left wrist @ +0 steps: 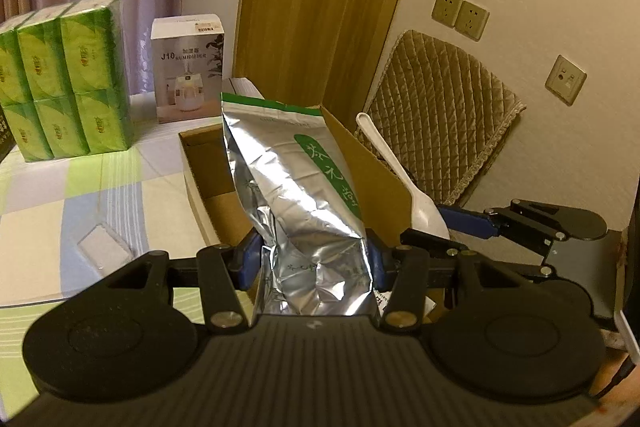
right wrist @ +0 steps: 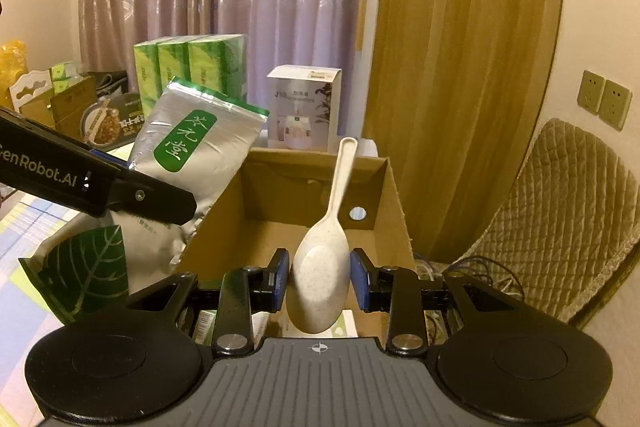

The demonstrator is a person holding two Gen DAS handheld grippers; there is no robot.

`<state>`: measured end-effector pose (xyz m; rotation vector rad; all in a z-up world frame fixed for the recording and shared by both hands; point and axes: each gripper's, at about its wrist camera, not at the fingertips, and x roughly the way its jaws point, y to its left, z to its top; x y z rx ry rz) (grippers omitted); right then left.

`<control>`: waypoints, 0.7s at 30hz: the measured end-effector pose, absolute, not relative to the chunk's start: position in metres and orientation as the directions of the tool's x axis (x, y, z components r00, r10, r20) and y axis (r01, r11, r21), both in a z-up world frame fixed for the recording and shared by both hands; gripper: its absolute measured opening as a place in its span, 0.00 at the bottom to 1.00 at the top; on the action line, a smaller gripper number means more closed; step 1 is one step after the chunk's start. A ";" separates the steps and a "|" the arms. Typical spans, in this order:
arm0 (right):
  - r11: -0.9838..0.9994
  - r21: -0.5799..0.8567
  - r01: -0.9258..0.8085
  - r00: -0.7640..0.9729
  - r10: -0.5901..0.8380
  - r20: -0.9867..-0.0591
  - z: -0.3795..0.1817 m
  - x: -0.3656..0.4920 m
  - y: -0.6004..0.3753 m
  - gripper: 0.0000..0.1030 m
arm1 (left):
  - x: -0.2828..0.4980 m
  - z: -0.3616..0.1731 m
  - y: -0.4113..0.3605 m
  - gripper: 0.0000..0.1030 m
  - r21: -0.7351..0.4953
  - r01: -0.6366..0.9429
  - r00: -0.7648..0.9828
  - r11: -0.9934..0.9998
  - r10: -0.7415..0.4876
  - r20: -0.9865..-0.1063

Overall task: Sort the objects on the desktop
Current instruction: 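Lower the bag and spoon into the box and open both grippers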

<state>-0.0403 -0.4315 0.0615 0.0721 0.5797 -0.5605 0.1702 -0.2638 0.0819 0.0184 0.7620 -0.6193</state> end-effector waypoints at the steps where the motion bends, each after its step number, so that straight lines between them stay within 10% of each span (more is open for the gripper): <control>1: 0.848 -0.089 0.523 0.690 -0.482 -0.540 0.060 -0.041 -0.433 0.29 | 0.172 0.080 -0.266 0.45 -0.203 0.531 0.553 0.823 -0.518 -0.653; 21: 0.844 -0.075 0.532 0.677 -0.476 -0.561 0.045 -0.038 -0.453 0.29 | 0.202 0.055 -0.281 0.45 -0.200 0.506 0.535 0.839 -0.487 -0.690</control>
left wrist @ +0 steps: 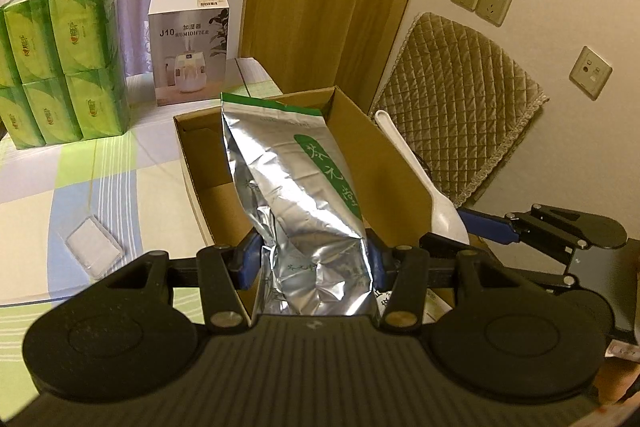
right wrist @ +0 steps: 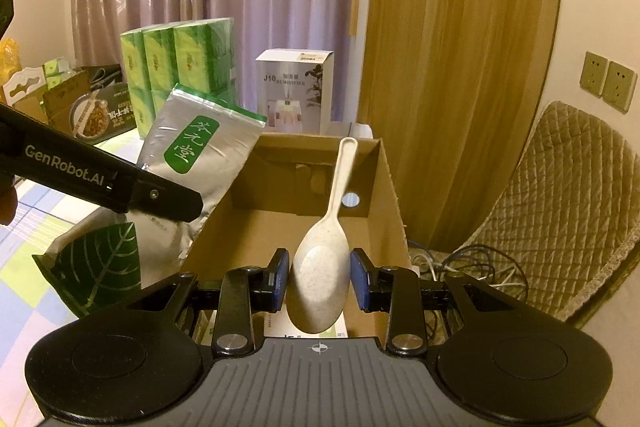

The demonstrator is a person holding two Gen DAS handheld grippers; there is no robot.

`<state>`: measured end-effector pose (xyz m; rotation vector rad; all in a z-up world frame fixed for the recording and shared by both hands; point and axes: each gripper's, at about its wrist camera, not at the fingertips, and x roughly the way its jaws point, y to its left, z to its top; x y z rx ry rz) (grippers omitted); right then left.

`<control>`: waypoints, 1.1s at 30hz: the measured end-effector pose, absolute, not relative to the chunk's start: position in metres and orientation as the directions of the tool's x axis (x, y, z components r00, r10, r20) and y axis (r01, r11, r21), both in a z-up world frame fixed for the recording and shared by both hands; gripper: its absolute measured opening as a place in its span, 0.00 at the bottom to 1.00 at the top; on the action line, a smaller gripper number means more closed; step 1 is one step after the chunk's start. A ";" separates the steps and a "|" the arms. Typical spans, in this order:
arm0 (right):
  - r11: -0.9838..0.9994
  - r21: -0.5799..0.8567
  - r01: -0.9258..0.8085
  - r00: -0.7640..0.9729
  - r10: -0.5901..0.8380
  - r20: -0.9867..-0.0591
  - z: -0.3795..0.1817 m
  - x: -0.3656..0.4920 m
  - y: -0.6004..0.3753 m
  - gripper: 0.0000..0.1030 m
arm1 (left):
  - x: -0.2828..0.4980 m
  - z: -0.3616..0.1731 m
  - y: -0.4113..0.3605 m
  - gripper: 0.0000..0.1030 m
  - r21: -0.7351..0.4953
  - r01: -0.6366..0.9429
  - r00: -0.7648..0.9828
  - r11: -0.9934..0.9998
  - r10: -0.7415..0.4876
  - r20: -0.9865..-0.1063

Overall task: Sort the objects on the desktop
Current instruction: 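Lower the bag and spoon into the box and open both grippers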

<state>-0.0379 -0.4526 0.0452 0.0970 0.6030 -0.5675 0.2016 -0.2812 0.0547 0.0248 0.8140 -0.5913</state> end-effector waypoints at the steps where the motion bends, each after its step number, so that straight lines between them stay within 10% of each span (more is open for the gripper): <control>1: 0.843 -0.075 0.532 0.676 -0.477 -0.562 0.045 -0.038 -0.453 0.29 | 0.202 0.054 -0.282 0.45 -0.201 0.505 0.534 0.839 -0.487 -0.691; 30: 0.865 -0.080 0.496 0.704 -0.454 -0.546 0.047 -0.022 -0.445 0.30 | 0.193 0.059 -0.257 0.49 -0.195 0.473 0.578 0.859 -0.470 -0.667; 33: 0.867 -0.092 0.490 0.705 -0.456 -0.543 0.046 -0.021 -0.443 0.50 | 0.192 0.059 -0.253 0.49 -0.192 0.470 0.581 0.862 -0.465 -0.668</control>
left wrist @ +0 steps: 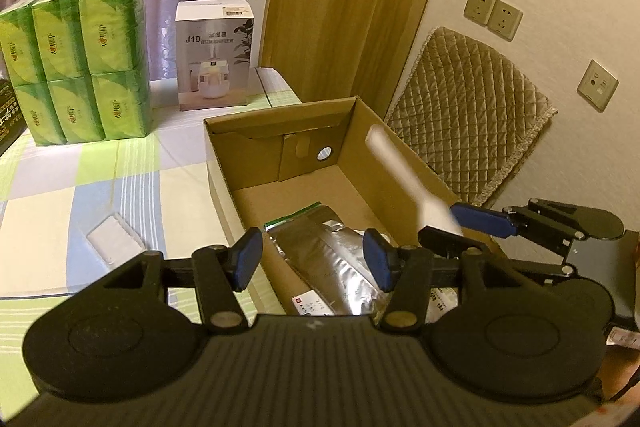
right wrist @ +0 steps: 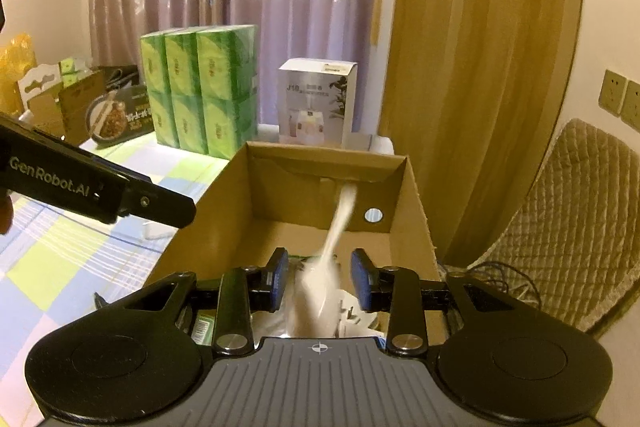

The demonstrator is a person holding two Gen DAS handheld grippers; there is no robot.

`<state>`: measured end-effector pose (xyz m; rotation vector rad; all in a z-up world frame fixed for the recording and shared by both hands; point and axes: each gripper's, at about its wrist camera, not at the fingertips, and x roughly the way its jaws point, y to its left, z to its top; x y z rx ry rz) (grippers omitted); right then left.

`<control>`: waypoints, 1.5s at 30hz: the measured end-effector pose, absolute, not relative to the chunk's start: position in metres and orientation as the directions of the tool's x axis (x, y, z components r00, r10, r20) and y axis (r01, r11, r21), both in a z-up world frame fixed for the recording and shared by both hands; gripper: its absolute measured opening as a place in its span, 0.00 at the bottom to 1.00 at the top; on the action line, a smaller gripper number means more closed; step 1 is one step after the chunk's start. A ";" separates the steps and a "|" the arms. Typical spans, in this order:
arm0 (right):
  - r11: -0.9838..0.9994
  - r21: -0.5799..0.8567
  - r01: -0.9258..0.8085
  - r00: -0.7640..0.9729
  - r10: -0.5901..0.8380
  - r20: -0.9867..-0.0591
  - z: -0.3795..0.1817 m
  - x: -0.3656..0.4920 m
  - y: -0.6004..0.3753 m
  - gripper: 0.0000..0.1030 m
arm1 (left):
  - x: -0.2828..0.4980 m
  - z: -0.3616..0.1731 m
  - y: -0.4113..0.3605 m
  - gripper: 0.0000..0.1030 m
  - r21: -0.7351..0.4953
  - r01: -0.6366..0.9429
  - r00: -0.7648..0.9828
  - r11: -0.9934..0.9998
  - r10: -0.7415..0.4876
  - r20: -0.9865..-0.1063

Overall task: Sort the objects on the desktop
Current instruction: 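Lower the bag and spoon into the box and open both grippers, then withdraw both open grippers from the box back over the table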

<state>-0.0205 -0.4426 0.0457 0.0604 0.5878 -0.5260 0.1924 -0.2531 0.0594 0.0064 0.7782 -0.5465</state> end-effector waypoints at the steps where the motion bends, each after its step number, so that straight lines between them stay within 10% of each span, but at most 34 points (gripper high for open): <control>1: 0.869 -0.089 0.487 0.708 -0.452 -0.543 0.045 -0.021 -0.442 0.57 | 0.192 0.059 -0.252 0.49 -0.192 0.468 0.582 0.863 -0.464 -0.668; 27: 0.878 -0.089 0.471 0.722 -0.441 -0.533 0.064 -0.032 -0.398 0.61 | 0.155 0.071 -0.193 0.59 -0.178 0.420 0.624 0.890 -0.426 -0.656; 45: 0.895 -0.115 0.431 0.743 -0.424 -0.518 0.076 -0.030 -0.343 0.98 | 0.105 0.072 -0.124 0.86 -0.174 0.335 0.666 0.926 -0.363 -0.652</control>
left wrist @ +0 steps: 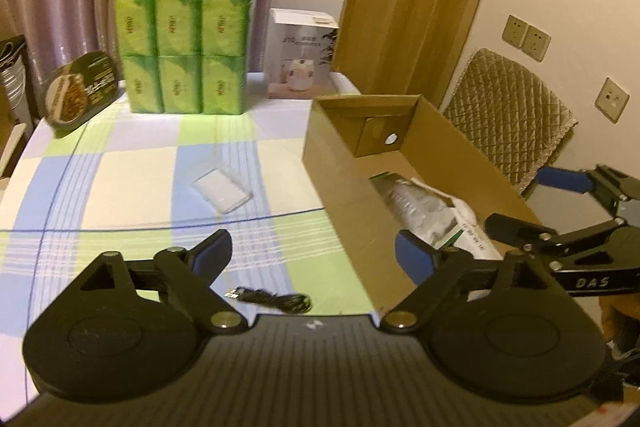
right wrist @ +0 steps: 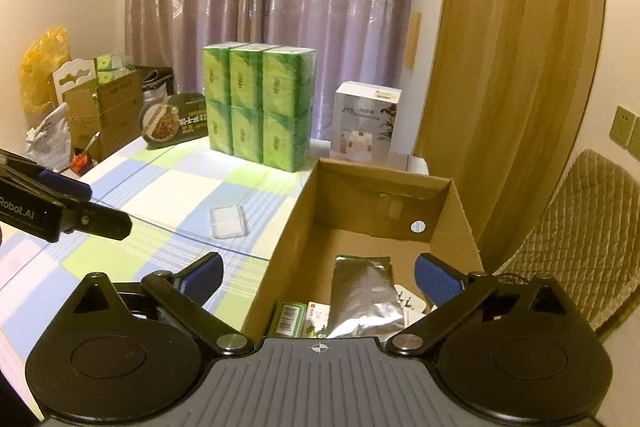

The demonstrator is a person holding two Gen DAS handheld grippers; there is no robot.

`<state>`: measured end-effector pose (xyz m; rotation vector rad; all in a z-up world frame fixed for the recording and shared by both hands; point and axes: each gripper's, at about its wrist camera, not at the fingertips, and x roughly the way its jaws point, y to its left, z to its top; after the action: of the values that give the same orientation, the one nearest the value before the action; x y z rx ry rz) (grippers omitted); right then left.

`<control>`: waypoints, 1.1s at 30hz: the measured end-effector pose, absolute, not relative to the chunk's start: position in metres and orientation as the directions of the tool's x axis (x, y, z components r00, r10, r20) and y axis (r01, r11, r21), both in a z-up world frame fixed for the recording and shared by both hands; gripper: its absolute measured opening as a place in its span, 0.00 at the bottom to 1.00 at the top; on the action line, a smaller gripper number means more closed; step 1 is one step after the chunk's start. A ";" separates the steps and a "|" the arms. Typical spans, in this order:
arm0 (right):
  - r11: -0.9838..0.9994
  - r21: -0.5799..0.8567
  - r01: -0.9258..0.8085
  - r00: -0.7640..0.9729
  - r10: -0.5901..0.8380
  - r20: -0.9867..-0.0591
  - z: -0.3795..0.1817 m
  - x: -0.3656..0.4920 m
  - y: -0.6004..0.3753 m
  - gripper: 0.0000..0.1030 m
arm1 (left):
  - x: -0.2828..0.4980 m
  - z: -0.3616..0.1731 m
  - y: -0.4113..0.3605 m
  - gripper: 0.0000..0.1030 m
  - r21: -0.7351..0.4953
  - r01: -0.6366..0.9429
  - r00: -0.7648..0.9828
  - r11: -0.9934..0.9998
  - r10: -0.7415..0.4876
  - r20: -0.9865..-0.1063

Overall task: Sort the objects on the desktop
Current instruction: 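Withdraw both open grippers from the box back over the table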

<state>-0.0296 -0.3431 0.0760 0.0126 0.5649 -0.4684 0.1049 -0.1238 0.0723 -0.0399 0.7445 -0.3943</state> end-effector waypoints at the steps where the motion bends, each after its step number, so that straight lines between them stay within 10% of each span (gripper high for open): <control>1: 0.896 -0.115 0.429 0.742 -0.422 -0.520 0.075 -0.029 -0.341 0.98 | 0.103 0.071 -0.120 0.86 -0.173 0.329 0.666 0.928 -0.358 -0.654; 33: 0.973 -0.098 0.208 0.790 -0.226 -0.570 0.042 0.035 -0.266 0.98 | 0.098 0.022 0.001 0.99 -0.088 0.170 0.655 0.981 -0.179 -0.734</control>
<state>0.0346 -0.2656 0.0416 -0.0311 0.6177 -0.2337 0.0976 0.0008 0.0219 -0.0113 0.8339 -0.1982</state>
